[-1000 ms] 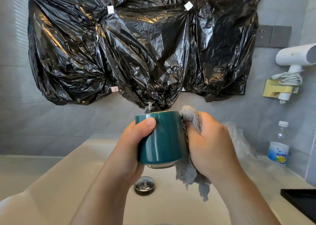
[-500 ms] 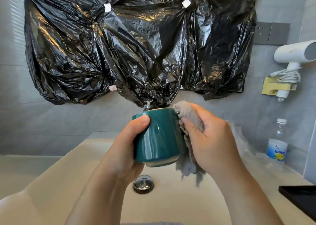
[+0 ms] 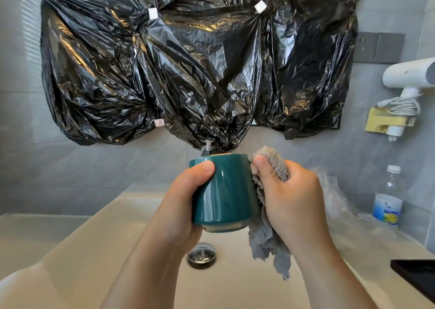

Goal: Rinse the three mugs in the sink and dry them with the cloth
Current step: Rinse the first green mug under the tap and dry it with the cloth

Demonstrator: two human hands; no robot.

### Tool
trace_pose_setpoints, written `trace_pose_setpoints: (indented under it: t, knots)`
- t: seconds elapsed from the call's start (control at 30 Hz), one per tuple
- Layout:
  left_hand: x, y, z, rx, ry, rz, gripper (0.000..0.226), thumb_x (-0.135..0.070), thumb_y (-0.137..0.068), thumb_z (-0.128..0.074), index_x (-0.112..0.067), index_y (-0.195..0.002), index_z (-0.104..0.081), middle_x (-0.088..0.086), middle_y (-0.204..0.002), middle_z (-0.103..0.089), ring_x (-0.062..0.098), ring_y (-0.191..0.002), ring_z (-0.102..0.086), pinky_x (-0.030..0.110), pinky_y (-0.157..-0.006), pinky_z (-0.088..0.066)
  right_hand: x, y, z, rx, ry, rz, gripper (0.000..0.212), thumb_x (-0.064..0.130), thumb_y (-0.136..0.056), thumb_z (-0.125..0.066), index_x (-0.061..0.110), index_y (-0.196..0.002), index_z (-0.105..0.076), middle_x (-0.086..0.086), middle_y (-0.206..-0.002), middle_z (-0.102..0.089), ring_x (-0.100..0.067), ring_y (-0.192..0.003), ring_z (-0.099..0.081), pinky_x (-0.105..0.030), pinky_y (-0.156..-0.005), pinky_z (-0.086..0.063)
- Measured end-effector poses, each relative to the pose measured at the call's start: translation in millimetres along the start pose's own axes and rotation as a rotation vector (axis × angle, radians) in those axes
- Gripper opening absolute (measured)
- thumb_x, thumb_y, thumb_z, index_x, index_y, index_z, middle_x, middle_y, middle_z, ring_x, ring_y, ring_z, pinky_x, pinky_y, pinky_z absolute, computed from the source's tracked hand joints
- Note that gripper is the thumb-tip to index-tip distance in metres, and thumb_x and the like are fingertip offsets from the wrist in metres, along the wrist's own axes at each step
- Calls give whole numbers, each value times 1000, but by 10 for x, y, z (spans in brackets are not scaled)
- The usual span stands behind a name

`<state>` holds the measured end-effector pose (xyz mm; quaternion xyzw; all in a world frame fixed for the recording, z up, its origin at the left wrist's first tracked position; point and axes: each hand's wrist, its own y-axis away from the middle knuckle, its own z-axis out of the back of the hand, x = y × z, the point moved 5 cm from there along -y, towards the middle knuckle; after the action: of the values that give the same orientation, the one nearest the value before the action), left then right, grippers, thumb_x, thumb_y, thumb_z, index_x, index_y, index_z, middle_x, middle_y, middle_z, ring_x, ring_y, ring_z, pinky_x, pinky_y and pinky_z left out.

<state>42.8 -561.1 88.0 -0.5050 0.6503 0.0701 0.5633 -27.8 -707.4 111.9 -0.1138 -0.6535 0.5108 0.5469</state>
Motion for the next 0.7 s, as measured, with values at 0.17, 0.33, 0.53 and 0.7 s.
trace_pose_setpoints:
  t: [0.17, 0.33, 0.53, 0.7]
  knots:
    - [3, -15, 43, -49, 25, 3, 38, -47, -58, -70, -24, -85, -83, 6, -89, -79, 21, -78, -76, 36, -62, -61, -76, 20, -188, 203, -261, -39, 18, 18, -99, -58, 35, -98, -67, 30, -92, -69, 12, -86, -63, -5, -70, -46]
    - [19, -19, 30, -37, 36, 14, 42, -45, -57, -70, -21, -88, -83, 9, -92, -79, 22, -80, -76, 34, -62, -60, -68, 10, -129, 138, -145, 47, 20, 20, -97, -61, 40, -96, -65, 40, -94, -64, 16, -88, -60, 0, -69, -42]
    - [6, -20, 54, -21, 76, 2, 40, -45, -56, -71, -20, -86, -83, 10, -91, -78, 23, -77, -76, 35, -61, -60, -26, 16, -24, -8, 106, 40, 47, 59, -82, -52, 24, -53, -41, 13, -51, -56, 0, -54, -53, -13, -43, -38]
    - [55, -56, 63, -107, 169, 27, 35, -39, -61, -74, -17, -88, -82, 15, -93, -77, 29, -77, -75, 41, -60, -61, -10, 41, -163, 99, 93, 20, 42, 63, -91, -29, 33, -91, -60, 19, -81, -59, -1, -69, -51, -10, -62, -40]
